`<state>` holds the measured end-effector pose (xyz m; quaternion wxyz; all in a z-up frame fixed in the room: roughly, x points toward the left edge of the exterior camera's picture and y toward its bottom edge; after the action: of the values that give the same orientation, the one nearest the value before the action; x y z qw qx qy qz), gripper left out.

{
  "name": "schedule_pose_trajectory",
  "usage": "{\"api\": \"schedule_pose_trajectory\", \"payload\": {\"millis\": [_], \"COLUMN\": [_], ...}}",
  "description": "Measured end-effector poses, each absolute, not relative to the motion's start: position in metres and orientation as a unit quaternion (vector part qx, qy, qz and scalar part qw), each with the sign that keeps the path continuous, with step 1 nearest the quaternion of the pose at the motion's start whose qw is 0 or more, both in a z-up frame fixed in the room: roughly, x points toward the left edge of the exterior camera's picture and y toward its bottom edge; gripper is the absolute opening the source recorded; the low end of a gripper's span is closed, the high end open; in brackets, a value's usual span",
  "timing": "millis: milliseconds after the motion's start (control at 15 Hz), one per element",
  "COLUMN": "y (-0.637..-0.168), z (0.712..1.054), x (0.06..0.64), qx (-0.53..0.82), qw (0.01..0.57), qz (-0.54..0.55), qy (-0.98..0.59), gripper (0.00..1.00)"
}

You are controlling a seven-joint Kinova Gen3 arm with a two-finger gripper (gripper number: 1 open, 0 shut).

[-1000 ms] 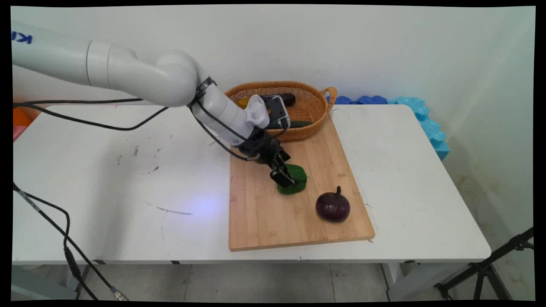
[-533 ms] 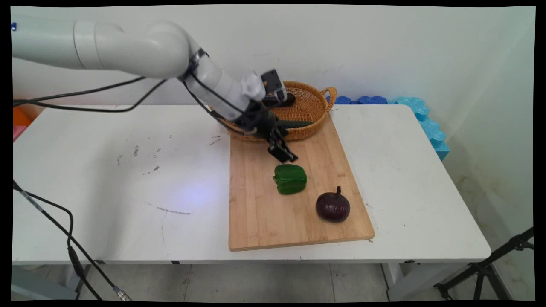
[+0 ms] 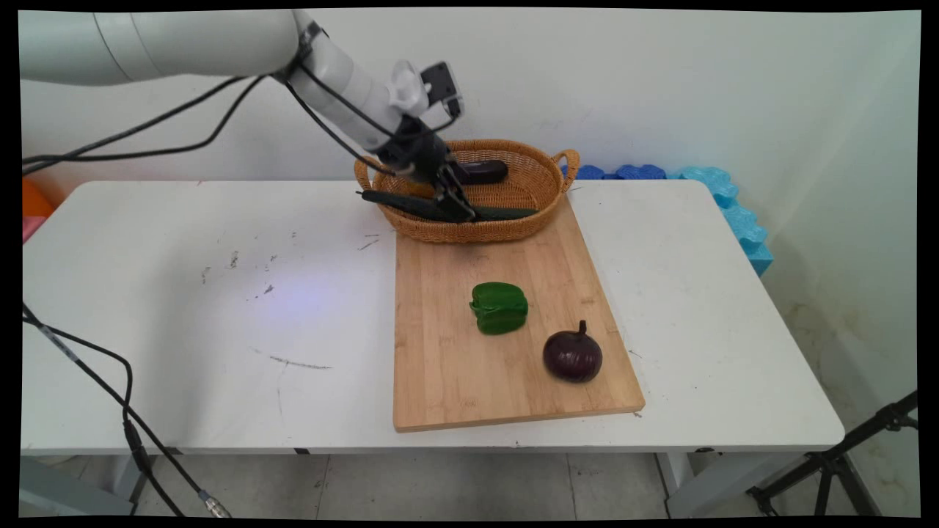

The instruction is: Pick up the potato from the vegetable basket

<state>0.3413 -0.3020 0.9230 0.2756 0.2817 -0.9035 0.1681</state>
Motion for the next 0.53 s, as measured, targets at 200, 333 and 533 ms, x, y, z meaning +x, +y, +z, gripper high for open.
{"api": "schedule_pose_trajectory", "payload": {"millis": [200, 333, 533], "y": [-0.318, -0.328, -0.349], "z": [0.930, 0.933, 0.933], "x": [0.361, 0.372, 0.390], "qx": [0.286, 0.290, 0.297], "qw": [0.257, 0.246, 0.224], "qz": [0.190, 0.202, 0.223], "qy": [-0.903, -0.903, -0.901], "gripper": [1.00, 1.00, 1.00]}}
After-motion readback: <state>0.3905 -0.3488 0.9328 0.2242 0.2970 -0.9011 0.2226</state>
